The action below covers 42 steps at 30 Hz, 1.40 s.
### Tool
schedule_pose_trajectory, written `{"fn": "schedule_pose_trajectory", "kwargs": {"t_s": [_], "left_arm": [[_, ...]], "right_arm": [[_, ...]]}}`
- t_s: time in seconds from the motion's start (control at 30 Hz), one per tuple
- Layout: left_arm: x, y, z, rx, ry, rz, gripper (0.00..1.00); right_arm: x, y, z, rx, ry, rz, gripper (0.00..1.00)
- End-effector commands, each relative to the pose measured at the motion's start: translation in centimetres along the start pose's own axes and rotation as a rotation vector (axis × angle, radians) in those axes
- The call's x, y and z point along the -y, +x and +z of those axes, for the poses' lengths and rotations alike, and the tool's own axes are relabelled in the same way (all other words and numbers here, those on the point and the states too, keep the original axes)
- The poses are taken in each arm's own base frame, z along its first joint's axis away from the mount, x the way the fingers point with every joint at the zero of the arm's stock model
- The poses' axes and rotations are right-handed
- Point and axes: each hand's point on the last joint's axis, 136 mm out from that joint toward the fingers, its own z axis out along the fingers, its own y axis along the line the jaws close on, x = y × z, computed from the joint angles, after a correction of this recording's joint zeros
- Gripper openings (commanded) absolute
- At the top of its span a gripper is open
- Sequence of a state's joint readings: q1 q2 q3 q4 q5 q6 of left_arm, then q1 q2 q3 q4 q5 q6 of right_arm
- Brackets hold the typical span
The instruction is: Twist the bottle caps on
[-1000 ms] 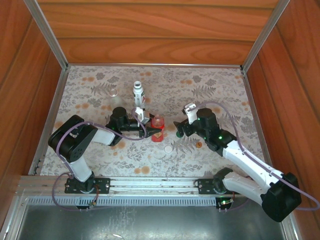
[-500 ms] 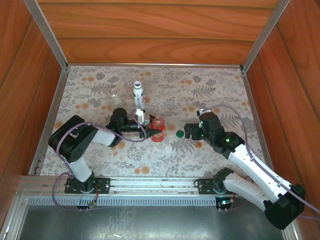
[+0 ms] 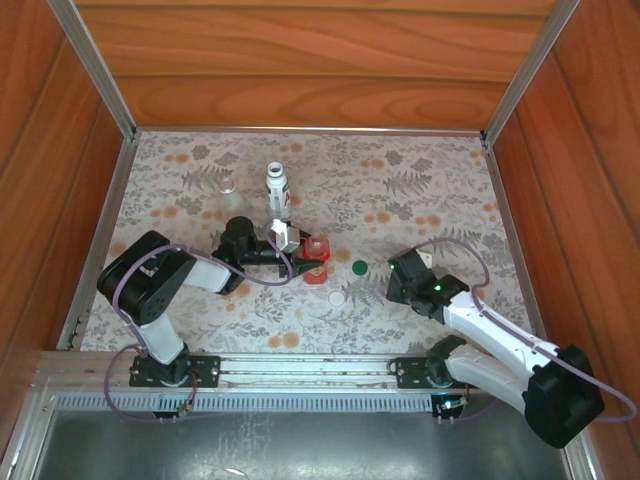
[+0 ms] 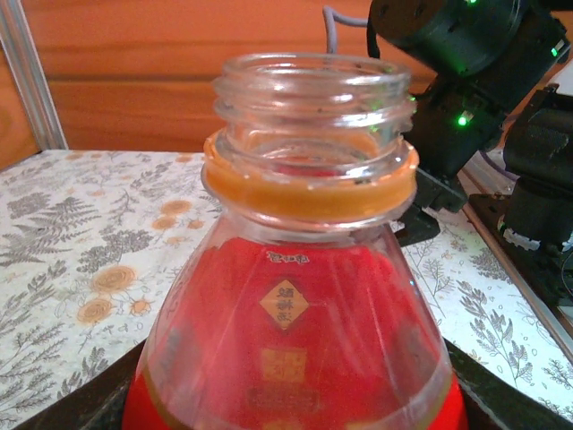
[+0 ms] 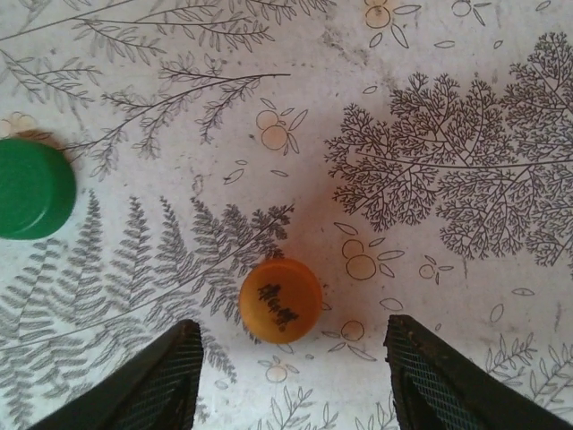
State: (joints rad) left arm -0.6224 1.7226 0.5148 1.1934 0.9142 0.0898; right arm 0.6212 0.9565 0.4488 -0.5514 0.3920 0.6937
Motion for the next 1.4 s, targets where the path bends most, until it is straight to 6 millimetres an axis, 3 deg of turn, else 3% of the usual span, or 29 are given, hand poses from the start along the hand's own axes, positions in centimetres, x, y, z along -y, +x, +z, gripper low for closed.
{"fn": "schedule_pose_trajectory", "kwargs": {"t_s": [0.0,0.4,0.83,1.03,1.37], "left_arm": [[0.7,0.8,0.1,-0.015,0.019,-0.010,0.59],[0.8,0.8,0.2,-0.014,0.025,-0.020,0.59],[0.8,0.9,0.2,-0.016,0.026,-0.026,0.59],[0.7,0.9,0.3,-0.015,0.027,-0.027,0.59],[0.7,0.8,0.3,-0.014,0.029,-0.027,0.59]], "right_arm": [[-0.1,-1.3,0.8,0.057,0.025,0.046,0.52],[-0.6,0.0,2.8,-0.049,0.074,0.087,0.39],[-0.6,0.2,3.0,-0.046,0.061,0.088,0.32],[-1.7,-0.4,2.0,-0.067,0.021,0.007,0.33],[-6.2,-2.3,-1.3,-0.133,-0.077,-0.238,0.33]]}}
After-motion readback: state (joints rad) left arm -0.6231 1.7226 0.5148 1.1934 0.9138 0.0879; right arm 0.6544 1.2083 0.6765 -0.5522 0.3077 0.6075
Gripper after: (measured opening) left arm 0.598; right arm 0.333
